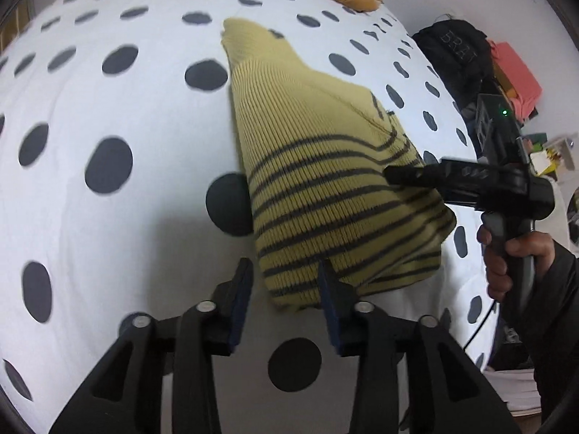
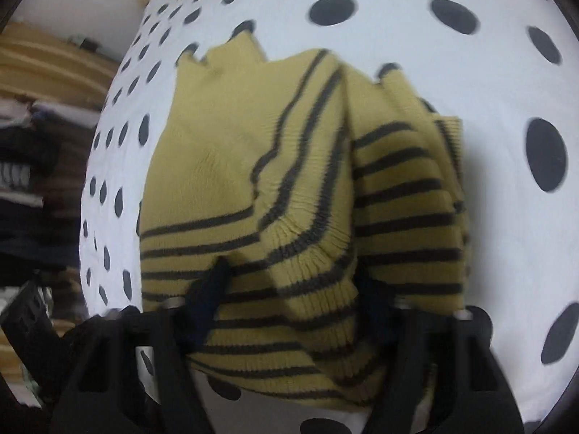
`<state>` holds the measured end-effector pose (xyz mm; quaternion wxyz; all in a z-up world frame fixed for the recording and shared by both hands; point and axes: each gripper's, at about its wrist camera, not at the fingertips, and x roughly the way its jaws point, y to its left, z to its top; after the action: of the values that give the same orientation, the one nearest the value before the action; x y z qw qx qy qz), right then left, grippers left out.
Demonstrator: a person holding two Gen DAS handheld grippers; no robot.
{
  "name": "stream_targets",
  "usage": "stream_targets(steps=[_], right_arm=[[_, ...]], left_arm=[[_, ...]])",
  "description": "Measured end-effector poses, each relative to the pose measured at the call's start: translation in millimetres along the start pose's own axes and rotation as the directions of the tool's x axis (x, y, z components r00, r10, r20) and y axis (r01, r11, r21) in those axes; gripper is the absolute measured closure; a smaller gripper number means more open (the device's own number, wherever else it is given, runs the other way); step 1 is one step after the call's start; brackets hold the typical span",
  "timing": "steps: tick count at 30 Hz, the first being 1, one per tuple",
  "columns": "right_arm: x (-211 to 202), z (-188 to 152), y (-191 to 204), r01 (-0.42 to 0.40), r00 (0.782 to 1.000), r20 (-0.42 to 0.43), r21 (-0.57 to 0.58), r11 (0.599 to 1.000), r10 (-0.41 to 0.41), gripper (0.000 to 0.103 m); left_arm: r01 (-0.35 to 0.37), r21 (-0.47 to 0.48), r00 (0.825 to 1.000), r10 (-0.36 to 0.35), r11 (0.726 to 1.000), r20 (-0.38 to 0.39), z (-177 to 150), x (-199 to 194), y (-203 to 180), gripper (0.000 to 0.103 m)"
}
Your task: Fold large clothes
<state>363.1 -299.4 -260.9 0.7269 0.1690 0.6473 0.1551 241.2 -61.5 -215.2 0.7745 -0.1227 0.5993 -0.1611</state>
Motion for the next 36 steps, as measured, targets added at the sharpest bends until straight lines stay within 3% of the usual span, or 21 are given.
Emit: stream_targets(steps=[3,4,6,9,12,17,19,21,24,26,29,31,34,35,36], right_arm=[[3,-1,-1,0.074,0.997,-0.026,0.005,0.997,-0.074,0.079],[-1,-3,-4,0.091,0.995,-0.044,0.034,0.995,-0.089,0.08],[-10,-10,-2,0.116,0.991,-0.065,0.038,0.993,-0.113,0.083],[-31,-18,5,0.148,0.984,-0.106,0.06,0.987,-0.141,0.083],[-54,-33,0,0.161,0.984,-0.095,0.118,0.98,-0.15,0.083],[-16,-80,-48,0.236,0.968,-0.143,0.232,0.944,-0.207,0.083],[-14,-87,-53,0.219,0.974,-0.111,0.25,0.943,-0.197,0.083],[-24,-88,-54,0.181,0.983,-0.08,0.273,0.945,-0.165,0.078],[-34,-86,-54,0.15,0.988,-0.074,0.299,0.942,-0.134,0.076],[-52,-84,-47,0.15,0.989,-0.054,0.31,0.939,-0.14,0.073],[-92,-72,-20,0.199,0.971,0.084,0.247,0.948,-0.225,0.072],[-99,-54,-8,0.139,0.97,0.171,0.204,0.969,-0.175,0.072],[-67,-21,-11,-0.049,0.986,0.166,0.221,0.974,0.012,0.072],[-51,-14,-17,-0.028,0.991,0.134,0.244,0.969,-0.005,0.073],[-39,-9,-27,0.044,0.991,0.112,0.272,0.961,-0.077,0.083]], left_arm=[[0.04,0.005,0.998,-0.04,0.999,-0.039,-4,14,-2,0.051],[0.083,0.011,0.995,-0.082,0.996,-0.062,-6,18,-5,0.051],[0.101,0.03,0.991,-0.098,0.994,-0.095,-10,25,-9,0.047],[0.041,0.106,0.995,-0.031,0.994,-0.098,-18,35,-19,0.043],[0.038,0.105,0.993,-0.026,0.994,-0.114,-20,42,-16,0.035],[0.05,0.112,0.982,-0.029,0.992,-0.187,-25,63,-9,0.031],[0.036,0.118,0.982,-0.013,0.992,-0.19,-23,69,-11,0.031],[0.026,0.092,0.982,-0.008,0.995,-0.189,-21,70,-6,0.024],[0.052,-0.008,0.975,-0.053,0.999,-0.215,-21,66,8,0.024],[0.058,-0.018,0.977,-0.06,0.998,-0.204,-24,54,11,0.025],[0.017,-0.024,0.989,-0.02,1.0,-0.15,-27,22,17,0.025],[0.021,-0.075,0.994,-0.028,0.997,-0.105,-22,4,23,0.025],[0.062,-0.11,0.997,-0.067,0.992,-0.043,-8,-9,19,0.025],[0.064,-0.106,0.997,-0.068,0.992,-0.034,-4,-9,18,0.025],[0.052,-0.09,0.998,-0.056,0.995,-0.04,2,-6,14,0.025]])
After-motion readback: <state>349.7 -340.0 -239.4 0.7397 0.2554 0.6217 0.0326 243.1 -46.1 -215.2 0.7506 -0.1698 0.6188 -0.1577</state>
